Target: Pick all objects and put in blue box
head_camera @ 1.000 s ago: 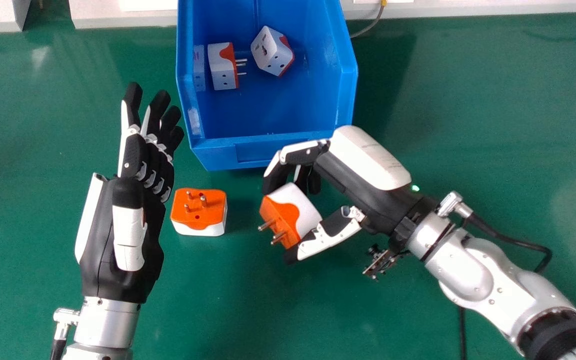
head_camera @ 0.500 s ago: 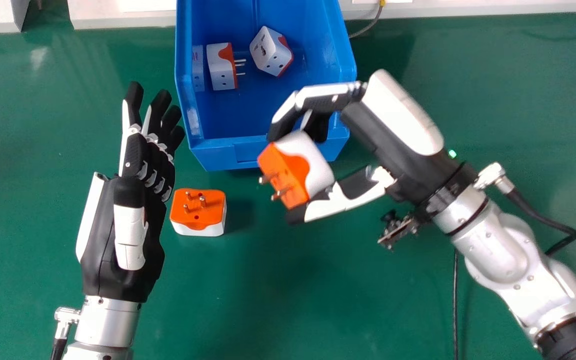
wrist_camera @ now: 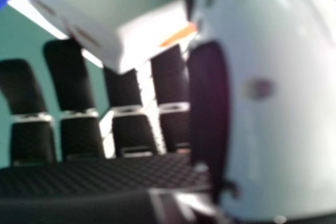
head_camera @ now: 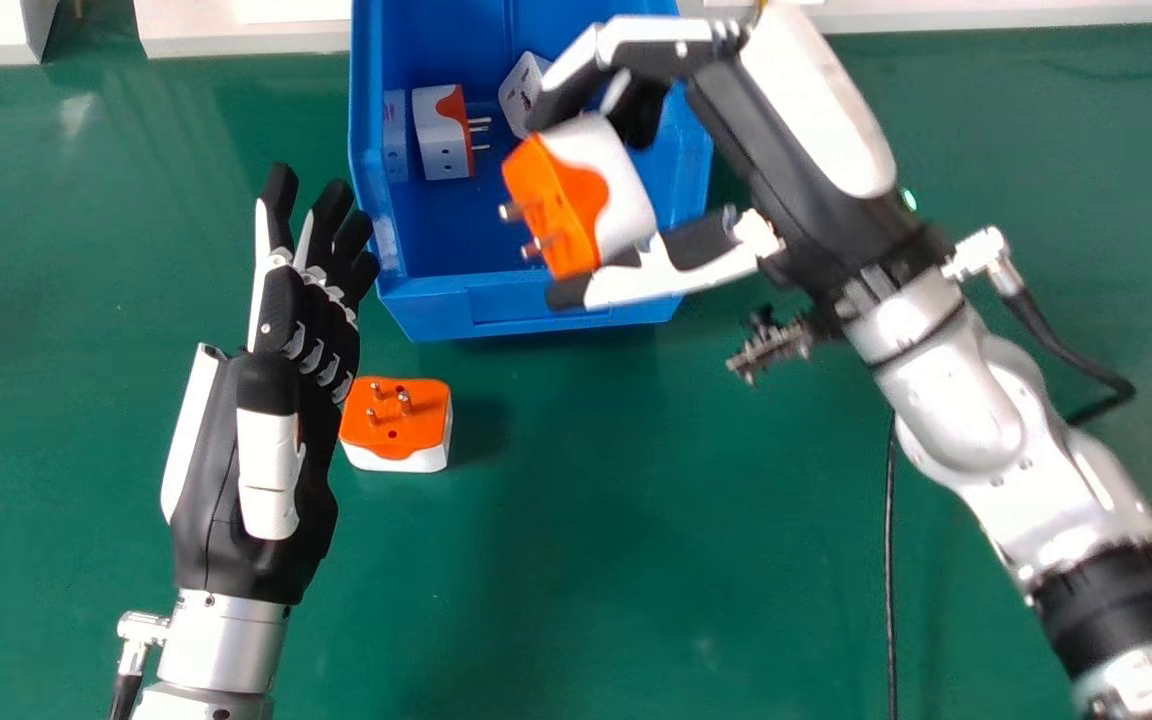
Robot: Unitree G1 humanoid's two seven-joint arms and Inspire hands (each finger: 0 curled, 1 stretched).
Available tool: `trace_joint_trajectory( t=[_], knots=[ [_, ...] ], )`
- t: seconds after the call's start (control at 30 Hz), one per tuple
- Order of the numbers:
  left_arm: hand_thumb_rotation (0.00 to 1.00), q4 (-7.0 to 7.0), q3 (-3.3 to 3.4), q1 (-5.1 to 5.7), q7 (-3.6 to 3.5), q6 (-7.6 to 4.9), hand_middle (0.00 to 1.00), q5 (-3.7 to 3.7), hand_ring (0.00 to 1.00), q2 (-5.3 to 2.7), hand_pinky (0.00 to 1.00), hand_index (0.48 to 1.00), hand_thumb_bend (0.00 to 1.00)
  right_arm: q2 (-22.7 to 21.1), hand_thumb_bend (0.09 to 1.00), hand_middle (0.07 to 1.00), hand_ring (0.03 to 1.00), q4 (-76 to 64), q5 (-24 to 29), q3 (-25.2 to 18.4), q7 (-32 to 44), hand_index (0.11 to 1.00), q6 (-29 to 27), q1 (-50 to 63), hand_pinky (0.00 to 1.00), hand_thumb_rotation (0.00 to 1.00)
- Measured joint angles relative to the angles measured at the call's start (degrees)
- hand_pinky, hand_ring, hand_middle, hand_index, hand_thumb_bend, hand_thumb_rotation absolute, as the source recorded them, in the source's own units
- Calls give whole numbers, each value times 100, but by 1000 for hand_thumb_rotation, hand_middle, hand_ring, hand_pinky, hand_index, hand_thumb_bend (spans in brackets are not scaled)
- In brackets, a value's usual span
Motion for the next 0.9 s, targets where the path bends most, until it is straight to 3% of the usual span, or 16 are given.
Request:
trace_joint_trajectory(
  t=[0.33,0.9],
  knots=[
    [991,0,-12,-2,-14,6,1000,-2,994,4,1000,1000,895,176,517,490,385,769,-209,78,-280,519,127,-725,341,0],
    [987,132,-17,-53,-165,6,1000,-10,994,7,1000,1000,879,400,515,489,386,2552,-830,539,-1233,527,735,-2105,364,0]
  ],
)
